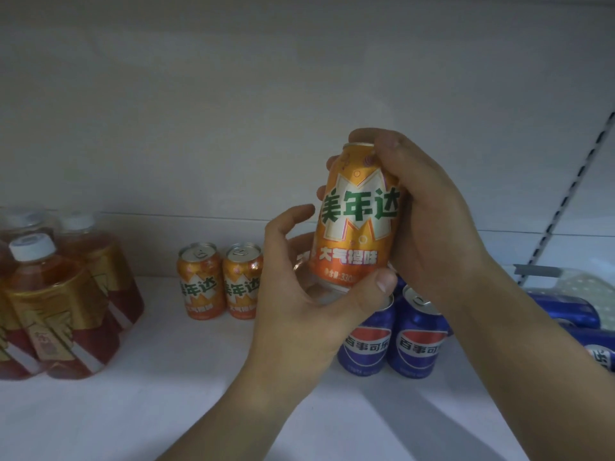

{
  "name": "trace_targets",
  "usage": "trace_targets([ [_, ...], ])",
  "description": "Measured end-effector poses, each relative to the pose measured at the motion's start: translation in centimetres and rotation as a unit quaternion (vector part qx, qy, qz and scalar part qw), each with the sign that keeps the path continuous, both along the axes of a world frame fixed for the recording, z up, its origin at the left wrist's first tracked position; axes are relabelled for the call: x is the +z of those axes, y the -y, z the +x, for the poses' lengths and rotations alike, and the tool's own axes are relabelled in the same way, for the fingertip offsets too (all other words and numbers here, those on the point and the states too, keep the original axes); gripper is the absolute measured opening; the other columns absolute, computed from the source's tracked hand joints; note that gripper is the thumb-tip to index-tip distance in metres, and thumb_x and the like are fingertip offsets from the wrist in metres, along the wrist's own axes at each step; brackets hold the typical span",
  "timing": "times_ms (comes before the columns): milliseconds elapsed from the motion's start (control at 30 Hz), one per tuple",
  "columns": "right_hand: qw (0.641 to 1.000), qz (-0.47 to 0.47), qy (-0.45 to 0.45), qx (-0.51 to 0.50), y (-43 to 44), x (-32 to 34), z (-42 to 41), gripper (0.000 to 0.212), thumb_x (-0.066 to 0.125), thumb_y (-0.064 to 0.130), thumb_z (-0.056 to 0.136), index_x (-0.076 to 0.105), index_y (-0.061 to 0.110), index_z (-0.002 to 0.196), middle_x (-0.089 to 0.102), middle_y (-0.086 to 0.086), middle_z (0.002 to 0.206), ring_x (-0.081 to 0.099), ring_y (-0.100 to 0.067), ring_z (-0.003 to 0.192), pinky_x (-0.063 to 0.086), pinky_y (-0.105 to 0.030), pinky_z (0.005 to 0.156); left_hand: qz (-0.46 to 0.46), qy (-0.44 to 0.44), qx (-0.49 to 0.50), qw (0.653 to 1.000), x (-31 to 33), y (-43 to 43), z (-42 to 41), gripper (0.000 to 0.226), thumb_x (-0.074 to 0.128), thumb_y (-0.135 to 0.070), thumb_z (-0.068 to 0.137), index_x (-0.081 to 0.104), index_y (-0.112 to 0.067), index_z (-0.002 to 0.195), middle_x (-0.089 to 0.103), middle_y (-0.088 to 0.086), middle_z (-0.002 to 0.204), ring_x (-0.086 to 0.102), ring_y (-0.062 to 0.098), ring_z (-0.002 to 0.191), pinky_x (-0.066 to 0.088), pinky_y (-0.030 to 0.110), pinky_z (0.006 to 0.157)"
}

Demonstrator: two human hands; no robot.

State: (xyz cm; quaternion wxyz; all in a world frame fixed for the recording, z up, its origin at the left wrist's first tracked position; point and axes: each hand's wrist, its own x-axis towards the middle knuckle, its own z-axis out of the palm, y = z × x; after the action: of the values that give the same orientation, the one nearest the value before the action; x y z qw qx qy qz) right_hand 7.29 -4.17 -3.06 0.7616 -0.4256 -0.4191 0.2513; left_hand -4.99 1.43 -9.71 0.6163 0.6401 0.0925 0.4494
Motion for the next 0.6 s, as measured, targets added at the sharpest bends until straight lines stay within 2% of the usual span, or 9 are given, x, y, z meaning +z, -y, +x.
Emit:
trace_targets([
  [133, 1.0, -0.01, -0.015, 0.024, 0.0, -0.2, -0.3, 0.038, 0.061, 0.034, 0.093, 0.065, 0.011, 0.122, 0.071, -0.018, 0.117, 0.07, -0.038, 0.106, 0.06, -0.047, 0.091, 0.022, -0.007, 0.045, 0.999, -0.2, 0.6, 0.2, 0.078, 0.093, -0.021, 0.057, 0.049, -0.037, 0.12, 0.066, -0.014, 0.113, 0.072, 0.01, 0.1, 0.06, 0.024, 0.074],
  [267, 0.999, -0.034, 0.008, -0.004, -0.3, -0.4, -0.5, 0.041, 0.062, 0.04, 0.092, 0.067, 0.013, 0.122, 0.072, -0.019, 0.12, 0.07, -0.041, 0.113, 0.057, -0.054, 0.099, 0.064, -0.006, 0.104, 0.992, -0.8, 0.8, 0.2, 0.08, 0.095, -0.013, 0.059, 0.048, -0.044, 0.115, 0.062, -0.023, 0.109, 0.07, 0.005, 0.1, 0.06, 0.023, 0.073],
  [367, 0.999, -0.037, 0.02, -0.019, -0.3, -0.2, -0.4, 0.041, 0.065, 0.037, 0.087, 0.067, 0.012, 0.12, 0.075, -0.016, 0.113, 0.07, -0.043, 0.11, 0.061, -0.051, 0.091, 0.001, 0.014, 0.031, 0.999, -0.4, 0.5, 0.0, 0.071, 0.094, -0.017, 0.065, 0.052, -0.032, 0.121, 0.071, -0.011, 0.109, 0.074, 0.012, 0.094, 0.059, 0.022, 0.072],
  [467, 0.999, -0.031, 0.018, -0.021, 0.2, 0.1, -0.1, 0.043, 0.065, 0.033, 0.086, 0.067, 0.01, 0.122, 0.074, -0.018, 0.114, 0.07, -0.044, 0.109, 0.063, -0.044, 0.082, -0.08, 0.015, -0.099, 0.992, -0.3, -0.1, 0.1, 0.071, 0.084, -0.029, 0.067, 0.054, -0.018, 0.13, 0.074, 0.003, 0.115, 0.073, 0.024, 0.104, 0.06, 0.038, 0.082],
  [533, 0.999, -0.018, 0.013, -0.027, 0.3, 0.2, 0.1, 0.04, 0.063, 0.031, 0.088, 0.067, 0.01, 0.122, 0.072, -0.02, 0.118, 0.069, -0.044, 0.111, 0.062, -0.045, 0.084, -0.078, -0.003, -0.124, 0.989, -0.3, -0.4, 0.1, 0.084, 0.089, -0.037, 0.062, 0.051, -0.022, 0.135, 0.072, 0.002, 0.121, 0.071, 0.024, 0.111, 0.059, 0.043, 0.089],
  [600, 0.999, -0.009, 0.004, -0.031, 0.3, 0.1, 0.3, 0.038, 0.062, 0.031, 0.088, 0.067, 0.011, 0.12, 0.071, -0.02, 0.12, 0.069, -0.044, 0.113, 0.062, -0.048, 0.087, -0.055, -0.017, -0.129, 0.99, -0.1, 0.0, 0.2, 0.09, 0.092, -0.041, 0.058, 0.046, -0.031, 0.134, 0.071, -0.007, 0.12, 0.071, 0.017, 0.11, 0.06, 0.034, 0.086],
])
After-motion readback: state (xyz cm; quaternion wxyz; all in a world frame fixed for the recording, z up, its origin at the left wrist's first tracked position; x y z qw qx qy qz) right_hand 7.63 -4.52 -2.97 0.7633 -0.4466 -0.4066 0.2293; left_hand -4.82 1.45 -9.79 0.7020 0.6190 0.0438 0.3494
